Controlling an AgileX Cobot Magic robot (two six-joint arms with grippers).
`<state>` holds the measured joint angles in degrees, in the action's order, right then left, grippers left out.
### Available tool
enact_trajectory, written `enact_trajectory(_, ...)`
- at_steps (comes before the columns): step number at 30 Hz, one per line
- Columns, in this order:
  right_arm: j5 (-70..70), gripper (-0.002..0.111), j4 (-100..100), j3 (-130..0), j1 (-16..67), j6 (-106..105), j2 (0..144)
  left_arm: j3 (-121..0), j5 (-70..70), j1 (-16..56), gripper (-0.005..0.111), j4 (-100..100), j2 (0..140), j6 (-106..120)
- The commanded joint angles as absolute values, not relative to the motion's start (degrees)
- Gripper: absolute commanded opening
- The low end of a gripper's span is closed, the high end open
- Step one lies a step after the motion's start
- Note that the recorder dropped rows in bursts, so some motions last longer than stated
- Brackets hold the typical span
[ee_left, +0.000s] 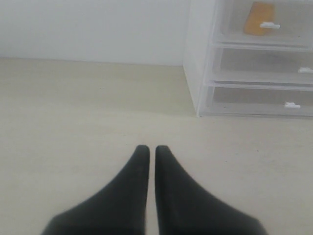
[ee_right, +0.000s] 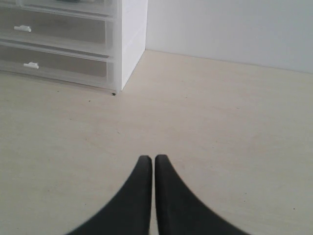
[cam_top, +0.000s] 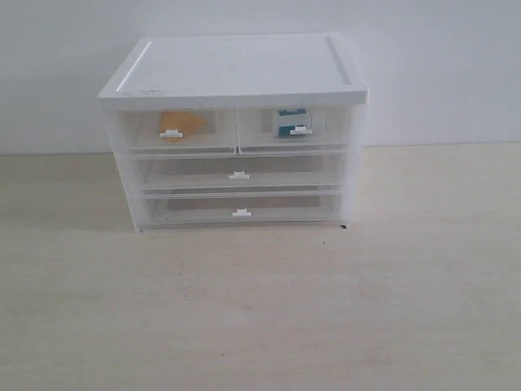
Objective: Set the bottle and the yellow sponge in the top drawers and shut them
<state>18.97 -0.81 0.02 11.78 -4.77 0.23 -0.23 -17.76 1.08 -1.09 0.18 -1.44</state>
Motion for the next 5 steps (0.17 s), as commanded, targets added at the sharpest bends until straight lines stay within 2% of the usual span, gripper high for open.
enact_trajectory(1,18.5,0.0,-0.7,0.0,11.4,-4.9,0.0,0.0,-17.8,0.9,0.005,-1.7,0.0,-1.1)
enact_trajectory(5,18.5,0.0,-0.7,0.0,11.4,-4.9,0.0,0.0,-17.8,0.9,0.005,-1.7,0.0,-1.1)
